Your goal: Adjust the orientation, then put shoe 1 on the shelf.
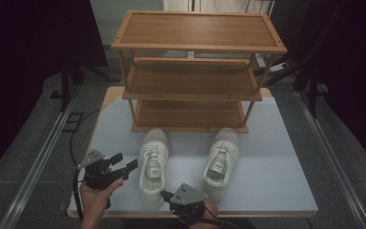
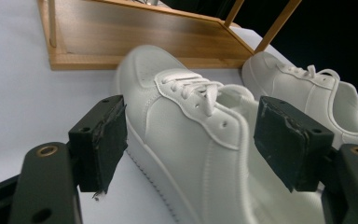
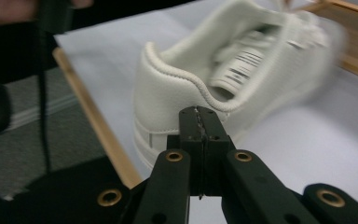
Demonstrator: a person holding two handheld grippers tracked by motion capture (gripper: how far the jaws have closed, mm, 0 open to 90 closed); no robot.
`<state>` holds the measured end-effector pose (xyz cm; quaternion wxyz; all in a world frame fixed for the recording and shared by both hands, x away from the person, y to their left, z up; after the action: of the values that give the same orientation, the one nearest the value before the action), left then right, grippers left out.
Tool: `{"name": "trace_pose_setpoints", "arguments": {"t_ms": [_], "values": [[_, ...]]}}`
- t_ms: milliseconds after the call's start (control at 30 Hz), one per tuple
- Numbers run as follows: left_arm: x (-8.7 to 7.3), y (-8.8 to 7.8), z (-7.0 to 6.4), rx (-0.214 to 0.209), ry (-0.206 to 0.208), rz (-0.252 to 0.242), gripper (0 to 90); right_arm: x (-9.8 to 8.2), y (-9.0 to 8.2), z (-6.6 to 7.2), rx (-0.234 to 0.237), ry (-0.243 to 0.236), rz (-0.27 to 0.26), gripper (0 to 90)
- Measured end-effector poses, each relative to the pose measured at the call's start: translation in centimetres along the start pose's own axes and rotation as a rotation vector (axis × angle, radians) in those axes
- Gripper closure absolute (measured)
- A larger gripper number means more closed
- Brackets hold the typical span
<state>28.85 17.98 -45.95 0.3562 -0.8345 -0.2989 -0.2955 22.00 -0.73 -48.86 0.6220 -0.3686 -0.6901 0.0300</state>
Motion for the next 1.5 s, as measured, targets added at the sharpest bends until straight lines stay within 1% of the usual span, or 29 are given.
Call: {"name": "trace_pose_setpoints", "arguments": {"t_ms": [67,100,133,167,200,233,333,433,467,500,533,567,600,633,667,700,733,767,833,867,933,1000,1100,1200,1333,1367,1400,1433,1500], "values": [[0.1,-0.1,0.1,-0.001,-0.002,-0.004,25.9,0.3,0.4,0.4,0.016,-0.001,-0.005,89.4],[0.2,-0.4,0.2,-0.003,-0.009,-0.011,25.9,1.0,1.3,1.1,0.045,0.000,-0.020,89.4],[0.2,-0.4,0.2,-0.003,-0.009,-0.011,25.9,1.0,1.3,1.1,0.045,0.000,-0.020,89.4],[0.3,-0.6,0.4,-0.003,-0.013,-0.012,25.9,1.6,2.3,1.8,0.071,-0.006,-0.034,89.4],[0.3,-0.6,0.4,-0.003,-0.013,-0.012,25.9,1.6,2.3,1.8,0.071,-0.006,-0.034,89.4],[0.4,-0.7,0.6,-0.001,-0.015,-0.018,26.0,2.3,3.3,2.3,0.087,-0.015,-0.040,89.4],[0.4,-0.8,0.7,-0.001,-0.016,-0.018,26.9,2.9,4.0,2.7,0.103,-0.018,-0.046,89.3],[0.4,-0.8,0.6,-0.004,-0.015,-0.018,27.0,2.9,4.0,2.7,0.114,-0.004,-0.049,87.9],[0.4,-0.8,0.6,-0.005,-0.014,-0.018,27.0,2.8,3.7,2.6,0.117,0.004,-0.062,87.1],[0.4,-0.8,0.6,-0.005,-0.009,-0.015,27.0,2.6,2.6,2.0,0.111,0.022,-0.088,85.9],[0.4,-0.8,0.6,-0.005,-0.009,-0.015,26.9,2.6,2.6,2.0,0.111,0.022,-0.088,85.9],[0.4,-0.7,0.5,-0.005,-0.009,-0.015,27.0,2.3,0.6,0.8,0.065,0.050,-0.111,84.3],[0.4,-0.7,0.5,-0.005,-0.009,-0.015,27.0,2.3,0.6,0.8,0.065,0.050,-0.111,84.3],[0.3,-0.7,0.4,-0.007,-0.009,-0.013,27.0,1.9,-1.4,-0.4,0.021,0.065,-0.131,82.7],[0.3,-0.6,0.4,-0.008,-0.013,-0.014,27.0,1.9,-1.4,-0.4,0.021,0.065,-0.131,82.7],[0.3,-0.4,0.4,-0.013,-0.016,-0.018,28.0,1.5,-3.1,-1.5,-0.015,0.077,-0.150,78.8],[0.3,-0.4,0.4,-0.013,-0.016,-0.018,28.0,1.5,-3.1,-1.5,-0.015,0.077,-0.150,78.8],[0.2,-0.2,0.3,-0.023,-0.024,-0.014,28.0,1.0,-4.4,-2.4,-0.046,0.068,-0.164,73.1],[0.1,0.2,0.3,-0.020,-0.022,-0.008,28.0,0.5,-5.7,-3.2,-0.086,0.056,-0.168,65.3],[0.1,0.2,0.3,-0.020,-0.022,-0.008,28.0,0.5,-5.7,-3.2,-0.086,0.056,-0.168,65.3],[-0.1,0.5,0.2,-0.018,-0.015,-0.004,28.0,-0.2,-7.0,-4.1,-0.114,0.063,-0.172,61.0],[-0.3,0.7,0.1,-0.011,-0.005,-0.002,28.0,-0.4,-7.4,-4.4,-0.122,0.069,-0.174,59.9],[-0.4,1.1,0.3,0.013,0.007,-0.005,27.9,-0.6,-8.1,-5.6,-0.150,0.088,-0.186,58.0],[-0.4,1.8,0.3,0.029,0.016,0.008,28.1,-0.6,-8.5,-5.9,-0.165,0.082,-0.186,58.4],[-0.5,2.9,0.1,0.049,0.039,0.036,29.2,-0.7,-8.7,-5.9,-0.171,0.092,-0.179,58.4],[-0.6,3.5,0.1,0.070,0.069,0.054,30.4,-0.9,-8.6,-5.9,-0.173,0.100,-0.173,58.3],[-0.6,3.5,0.1,0.070,0.069,0.054,32.0,-0.9,-8.6,-5.9,-0.173,0.100,-0.173,58.3],[-0.6,3.9,0.2,0.103,0.088,0.058,33.1,-1.0,-8.6,-5.9,-0.178,0.101,-0.165,58.2],[-0.4,4.1,0.4,0.119,0.090,0.060,33.6,-1.1,-8.6,-5.8,-0.188,0.086,-0.160,57.8]]}}
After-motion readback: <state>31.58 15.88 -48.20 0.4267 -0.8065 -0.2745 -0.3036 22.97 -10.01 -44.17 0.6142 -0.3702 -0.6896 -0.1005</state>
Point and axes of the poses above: each handheld gripper's, and its own axes: y roughly forward along the jaws, x roughly out of its top, z roughly to its left, the point moved 7 cm from there along y, roughly forward along the jaws, and after that the axes turned 15 degrees about -y, right-handed, at the moved point
